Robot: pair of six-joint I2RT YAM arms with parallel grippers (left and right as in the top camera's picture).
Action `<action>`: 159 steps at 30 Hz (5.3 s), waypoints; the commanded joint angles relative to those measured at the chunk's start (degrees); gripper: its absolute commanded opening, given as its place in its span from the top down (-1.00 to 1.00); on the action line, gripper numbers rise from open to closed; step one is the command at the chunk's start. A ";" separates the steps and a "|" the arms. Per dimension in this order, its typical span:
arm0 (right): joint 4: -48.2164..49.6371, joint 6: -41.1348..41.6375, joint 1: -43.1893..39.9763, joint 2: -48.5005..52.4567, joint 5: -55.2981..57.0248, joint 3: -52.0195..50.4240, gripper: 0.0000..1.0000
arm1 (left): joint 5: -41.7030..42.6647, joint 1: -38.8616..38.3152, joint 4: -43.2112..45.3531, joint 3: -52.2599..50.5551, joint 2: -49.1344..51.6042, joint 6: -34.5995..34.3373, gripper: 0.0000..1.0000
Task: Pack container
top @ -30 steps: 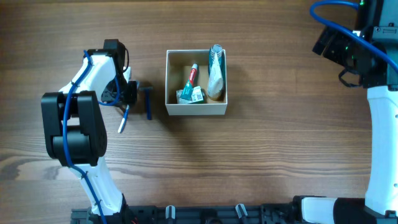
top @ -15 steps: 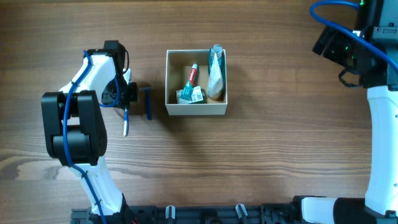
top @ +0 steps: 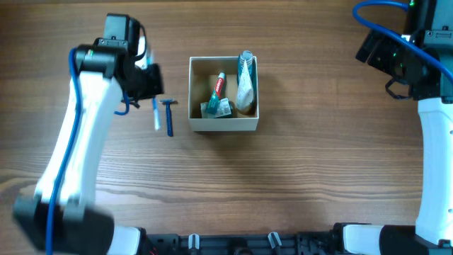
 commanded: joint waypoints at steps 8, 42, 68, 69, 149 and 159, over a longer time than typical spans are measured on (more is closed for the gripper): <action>0.15 0.31 -0.02 0.33 0.39 0.20 -1.00 | -0.22 -14.71 13.88 -0.20 3.61 -14.47 0.89; 0.15 0.33 -0.02 0.33 0.39 0.20 -0.99 | -4.20 -0.66 3.30 -5.84 3.69 -9.31 -0.53; 0.15 0.33 -0.02 0.33 0.39 0.20 -1.00 | -2.38 -0.48 20.52 -17.97 24.41 -11.30 0.79; 0.15 0.31 -0.02 0.33 0.39 0.20 -1.00 | -2.38 -0.37 20.50 -17.97 24.02 -11.32 0.88; 0.15 0.33 -0.02 0.33 0.39 0.20 -1.00 | -23.58 -3.39 0.33 -19.30 -55.93 -5.27 -0.99; 0.15 0.33 -0.02 0.33 0.39 0.20 -1.00 | -8.90 8.04 22.40 -56.98 -77.40 -5.27 -1.00</action>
